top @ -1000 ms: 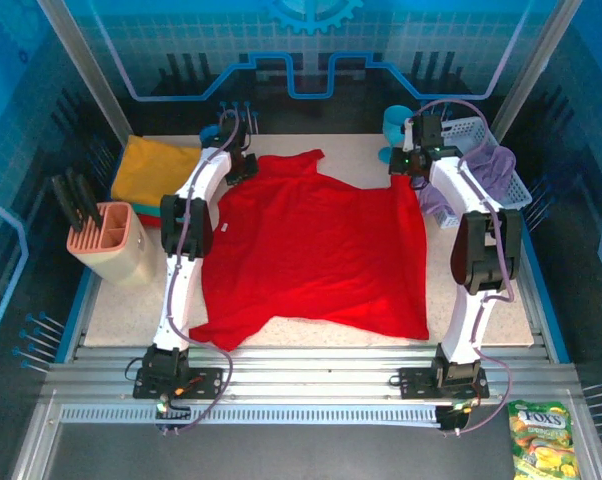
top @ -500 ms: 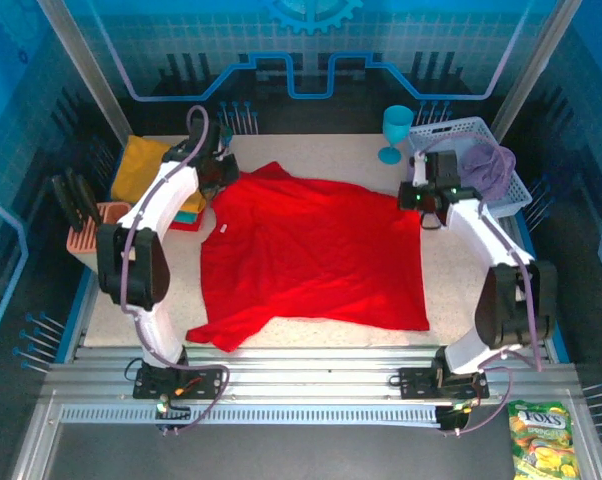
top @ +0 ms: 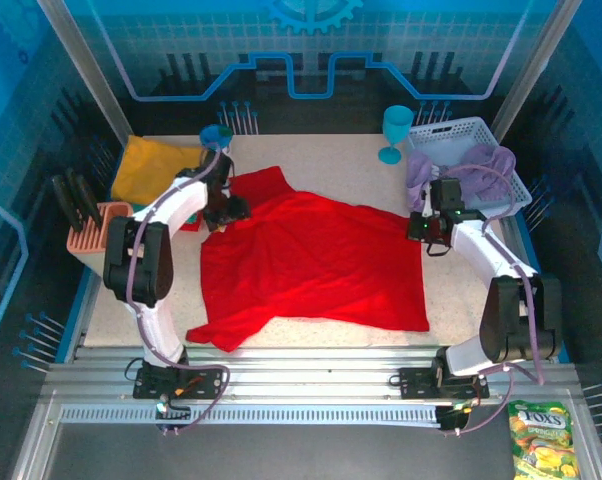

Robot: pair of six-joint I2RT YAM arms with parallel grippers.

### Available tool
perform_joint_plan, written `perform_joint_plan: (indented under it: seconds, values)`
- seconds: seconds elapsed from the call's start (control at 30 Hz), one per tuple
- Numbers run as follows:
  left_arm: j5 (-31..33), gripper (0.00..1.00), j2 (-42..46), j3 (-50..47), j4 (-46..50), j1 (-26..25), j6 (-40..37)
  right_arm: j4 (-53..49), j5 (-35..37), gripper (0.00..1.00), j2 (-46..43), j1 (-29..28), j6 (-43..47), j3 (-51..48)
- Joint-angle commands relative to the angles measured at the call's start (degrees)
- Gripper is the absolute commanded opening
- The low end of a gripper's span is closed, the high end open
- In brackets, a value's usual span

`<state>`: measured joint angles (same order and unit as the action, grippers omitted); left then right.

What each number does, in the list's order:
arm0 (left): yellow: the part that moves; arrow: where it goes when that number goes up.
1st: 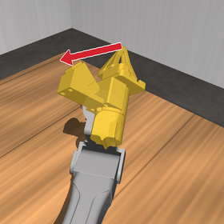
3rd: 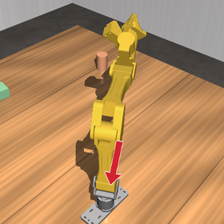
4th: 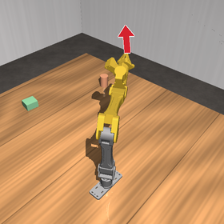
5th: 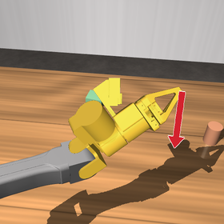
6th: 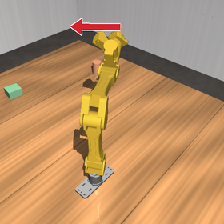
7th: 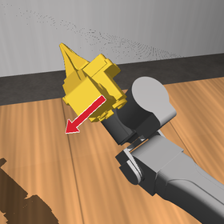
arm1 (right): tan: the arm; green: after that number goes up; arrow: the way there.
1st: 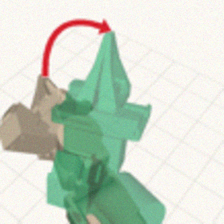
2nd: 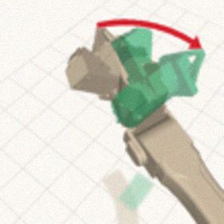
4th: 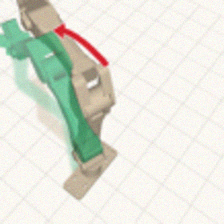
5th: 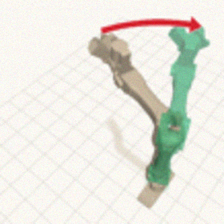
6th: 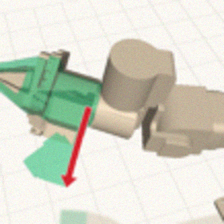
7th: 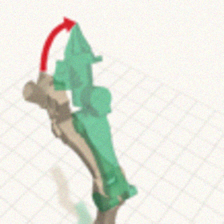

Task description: Fold and stack the t-shirts

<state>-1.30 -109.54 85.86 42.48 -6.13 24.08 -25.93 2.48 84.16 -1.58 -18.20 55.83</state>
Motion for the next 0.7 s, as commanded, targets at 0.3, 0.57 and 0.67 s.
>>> perform_joint_plan:
  seconds: [0.3, 0.57, 0.67]
  values:
    - [-1.46, 0.59, -25.78, 39.15, 5.11, 3.66, -2.38, 1.89, -5.15, 0.0, 0.0, 1.04, -0.46, 1.38]
    - [5.7, 0.54, -30.68, 40.99, 4.22, 3.2, -3.88, 2.2, -7.21, 0.0, -0.44, 2.79, -1.43, 0.35]
    - [9.43, 0.53, -31.32, 40.33, 2.54, 2.55, -4.06, 2.28, -7.72, 0.0, -0.86, 2.79, -1.23, 0.03]
